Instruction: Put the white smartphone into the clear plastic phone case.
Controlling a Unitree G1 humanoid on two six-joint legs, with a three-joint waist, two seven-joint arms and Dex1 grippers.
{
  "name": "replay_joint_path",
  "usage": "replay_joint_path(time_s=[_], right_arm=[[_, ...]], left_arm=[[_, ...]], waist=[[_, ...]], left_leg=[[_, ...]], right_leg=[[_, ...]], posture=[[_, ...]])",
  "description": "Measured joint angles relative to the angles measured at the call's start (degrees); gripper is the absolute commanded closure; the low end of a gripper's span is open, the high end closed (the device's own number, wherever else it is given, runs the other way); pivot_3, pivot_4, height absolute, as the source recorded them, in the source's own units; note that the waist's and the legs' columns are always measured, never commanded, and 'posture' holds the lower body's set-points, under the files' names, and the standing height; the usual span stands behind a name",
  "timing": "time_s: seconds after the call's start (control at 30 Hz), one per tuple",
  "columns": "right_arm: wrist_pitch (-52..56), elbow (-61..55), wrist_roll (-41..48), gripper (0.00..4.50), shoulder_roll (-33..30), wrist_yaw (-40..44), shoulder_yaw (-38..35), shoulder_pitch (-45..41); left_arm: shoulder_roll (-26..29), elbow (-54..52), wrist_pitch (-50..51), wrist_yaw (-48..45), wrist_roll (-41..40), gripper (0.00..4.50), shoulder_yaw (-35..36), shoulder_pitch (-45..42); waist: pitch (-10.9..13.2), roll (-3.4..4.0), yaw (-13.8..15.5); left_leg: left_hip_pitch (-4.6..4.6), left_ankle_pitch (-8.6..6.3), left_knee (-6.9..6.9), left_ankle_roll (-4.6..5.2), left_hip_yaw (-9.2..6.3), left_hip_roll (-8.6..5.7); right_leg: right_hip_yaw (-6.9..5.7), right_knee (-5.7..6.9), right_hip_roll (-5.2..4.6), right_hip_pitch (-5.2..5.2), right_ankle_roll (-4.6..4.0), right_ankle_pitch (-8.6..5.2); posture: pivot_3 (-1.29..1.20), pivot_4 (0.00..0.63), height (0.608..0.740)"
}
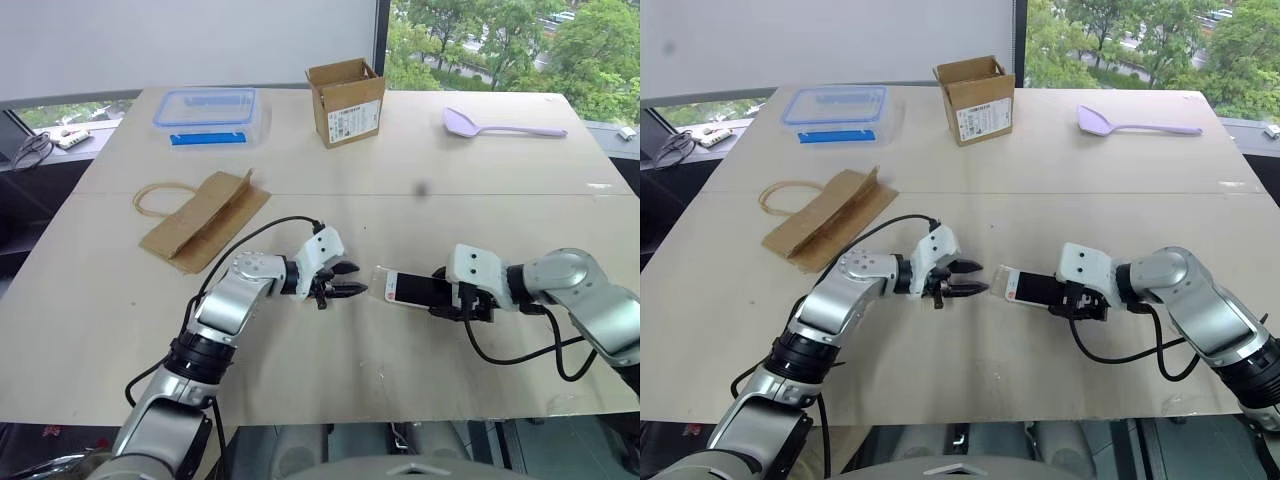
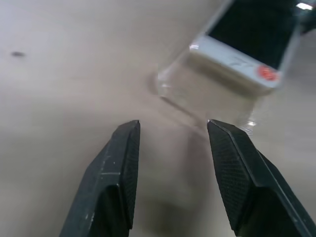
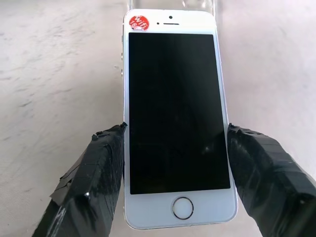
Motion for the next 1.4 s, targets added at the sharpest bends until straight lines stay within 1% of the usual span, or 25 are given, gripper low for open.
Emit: replay_joint_path(time_s=[0.6, 0.77, 0.87, 1.17, 1.4], right_arm=[[1.0, 0.5, -1.3, 1.73, 0.9, 0.9, 0.4, -0.7], [2.6, 0.3, -0.4, 1.73, 0.9, 0.9, -0.3, -0.7], [2.9, 0.3, -0.3, 1.73, 0.9, 0.9, -0.3, -0.7], [4.7, -1.8, -2.5, 1.73, 0.8, 0.6, 1.3, -1.6], [9.1, -4.3, -2.3, 1.73, 0.8, -0.6, 1.6, -1.7]], left_arm=[[1.7, -6.9, 4.4, 0.7, -4.5, 2.33, -0.1, 2.6], [2.0, -7.4, 5.7, 2.6, -4.5, 2.33, 0.0, 3.3], [3.2, -7.3, 5.1, 3.0, -3.9, 2.33, -0.6, 3.9], [1.9, -7.4, 5.4, 3.5, -4.5, 2.33, -0.7, 4.4], [1.5, -7.4, 5.9, 3.0, -6.1, 2.33, -1.0, 4.8]], waist=[[0.0, 0.0, 0.0], [0.0, 0.0, 0.0], [0.0, 0.0, 0.0], [0.0, 0.0, 0.0], [0.0, 0.0, 0.0]], left_leg=[[0.02, 0.0, 0.03, 0.0, 0.01, 0.0], [0.03, 0.0, 0.03, 0.0, 0.0, 0.0], [0.03, 0.0, 0.03, 0.0, 0.01, 0.0], [0.05, 0.0, 0.02, 0.0, 0.01, 0.0], [0.06, 0.0, 0.02, 0.0, 0.01, 0.0]], right_leg=[[0.01, 0.01, 0.0, 0.02, -0.03, -0.01], [0.01, 0.01, 0.0, 0.02, -0.03, -0.01], [0.01, 0.01, 0.0, 0.02, -0.04, -0.02], [0.01, 0.01, -0.01, 0.02, -0.04, -0.03], [0.01, 0.01, -0.01, 0.02, -0.05, -0.03]], posture=[[0.0, 0.15, 0.74], [0.0, 0.15, 0.74], [0.0, 0.15, 0.74], [0.0, 0.15, 0.74], [0.0, 0.15, 0.74]])
